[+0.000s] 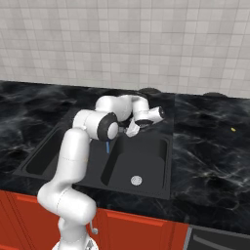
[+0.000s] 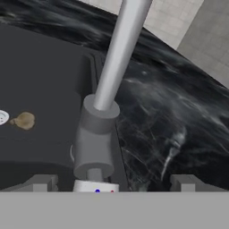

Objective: Turn on the sink faucet. Then move the garlic from the counter to the sink. Turn off the sink. Move the vegetable from the sink to the pot next to the stove. Finally move the pot to the rear left burner.

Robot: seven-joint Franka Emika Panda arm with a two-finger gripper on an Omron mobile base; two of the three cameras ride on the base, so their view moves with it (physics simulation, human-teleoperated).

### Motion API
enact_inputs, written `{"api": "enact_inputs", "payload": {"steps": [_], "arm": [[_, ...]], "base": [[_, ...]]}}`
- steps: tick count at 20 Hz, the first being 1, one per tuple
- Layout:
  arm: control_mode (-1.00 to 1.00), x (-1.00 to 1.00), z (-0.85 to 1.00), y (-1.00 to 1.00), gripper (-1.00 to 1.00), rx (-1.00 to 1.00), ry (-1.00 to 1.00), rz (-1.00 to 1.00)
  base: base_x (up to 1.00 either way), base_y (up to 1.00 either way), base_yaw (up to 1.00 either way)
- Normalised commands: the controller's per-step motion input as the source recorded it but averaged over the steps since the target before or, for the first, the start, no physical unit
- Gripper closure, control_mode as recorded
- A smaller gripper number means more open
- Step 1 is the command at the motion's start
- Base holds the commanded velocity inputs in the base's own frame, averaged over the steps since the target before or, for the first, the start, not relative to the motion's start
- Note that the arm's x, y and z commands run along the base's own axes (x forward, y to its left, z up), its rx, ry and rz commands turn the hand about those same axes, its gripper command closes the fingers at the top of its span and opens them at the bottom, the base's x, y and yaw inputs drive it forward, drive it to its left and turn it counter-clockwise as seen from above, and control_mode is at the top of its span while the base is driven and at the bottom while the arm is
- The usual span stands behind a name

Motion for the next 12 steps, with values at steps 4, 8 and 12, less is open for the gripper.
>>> {"api": "enact_inputs", "payload": {"steps": [4,8,12], "arm": [[-1.0,0.0,0.0,0.04,-1.0,0.0,0.01,0.01],[-1.0,0.0,0.0,0.27,-1.0,0.0,0.02,0.04],[-1.0,0.0,0.0,0.38,-1.0,0.0,0.03,0.04]], "base": [[0.0,0.0,0.0],[0.0,0.0,0.0],[0.0,0.0,0.0]]}}
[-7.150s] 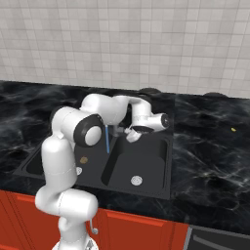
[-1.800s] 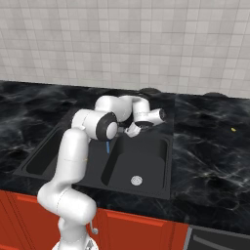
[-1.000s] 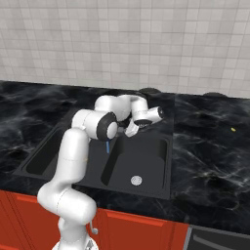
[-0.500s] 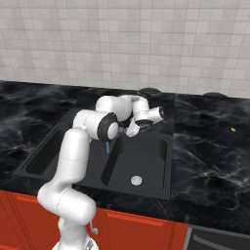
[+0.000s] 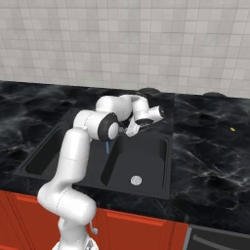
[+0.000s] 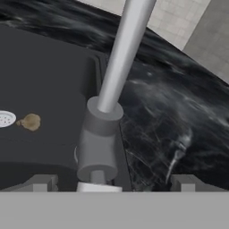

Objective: Turn on the sink faucet. Then move the garlic from the counter to the sink. Turn off the sink. Move the vegetable from the sink to the pot next to the stove. Finally move the pot to the rear left burner.

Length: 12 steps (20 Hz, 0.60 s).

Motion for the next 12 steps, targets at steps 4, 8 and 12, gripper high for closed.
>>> {"api": "enact_inputs", "payload": {"steps": [4,8,12], "arm": [[-1.0,0.0,0.0,0.42,-1.0,0.0,0.03,0.03],[-1.0,0.0,0.0,0.46,-1.0,0.0,0.02,0.04],[-1.0,0.0,0.0,0.53,-1.0,0.0,0.01,0.04]], "base": [[0.0,0.0,0.0],[0.0,0.0,0.0],[0.0,0.0,0.0]]}}
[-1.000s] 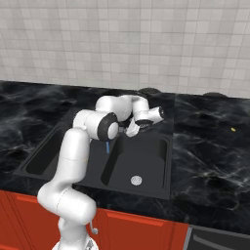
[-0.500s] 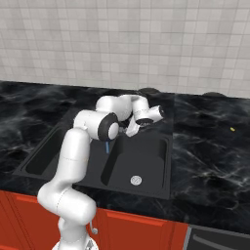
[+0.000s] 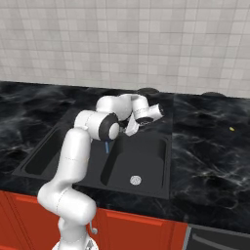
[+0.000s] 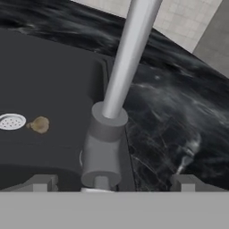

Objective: Turn on the sink faucet. Then move the garlic from the counter to the sink. Turn off the sink. Move the vegetable from the sink to the pot next to the stove. Finally move the pot to the rear left burner.

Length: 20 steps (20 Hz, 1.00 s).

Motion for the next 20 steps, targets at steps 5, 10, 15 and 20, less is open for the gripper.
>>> {"api": "enact_inputs", "payload": {"steps": [5,10,15,20], "arm": [[-1.0,0.0,0.0,0.54,-1.0,0.0,0.0,0.04],[-1.0,0.0,0.0,0.51,-1.0,0.0,0.0,0.03],[-1.0,0.0,-0.02,0.28,-1.0,0.0,0.0,0.03],[-1.0,0.06,-0.14,-0.03,-1.0,0.0,0.0,0.03]], "base": [[0.0,0.0,0.0],[0.0,0.0,0.0],[0.0,0.0,0.0],[0.0,0.0,0.0]]}}
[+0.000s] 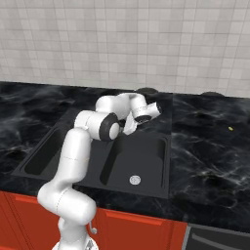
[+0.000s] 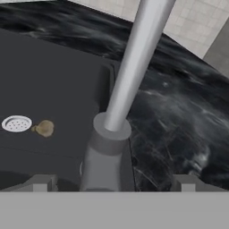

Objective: Turn on the sink faucet. Then move the garlic from the counter to the sink. Turn off the sink. Move the vegetable from the sink to the pot next to the stove. Finally move the pot to the rear left burner.

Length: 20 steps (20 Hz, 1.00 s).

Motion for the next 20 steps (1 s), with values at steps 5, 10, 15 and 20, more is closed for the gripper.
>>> {"api": "enact_inputs", "payload": {"steps": [5,10,15,20], "arm": [[-1.0,0.1,-0.28,-0.24,-1.0,0.01,0.0,0.01],[-1.0,0.14,-0.24,-0.35,-1.0,0.03,0.0,0.0],[-1.0,0.11,-0.13,-0.33,-1.0,0.03,0.0,0.0],[-1.0,-0.04,-0.01,-0.13,-1.0,0.0,0.0,0.0]], "base": [[0.0,0.0,0.0],[0.0,0.0,0.0],[0.0,0.0,0.0],[0.0,0.0,0.0]]}}
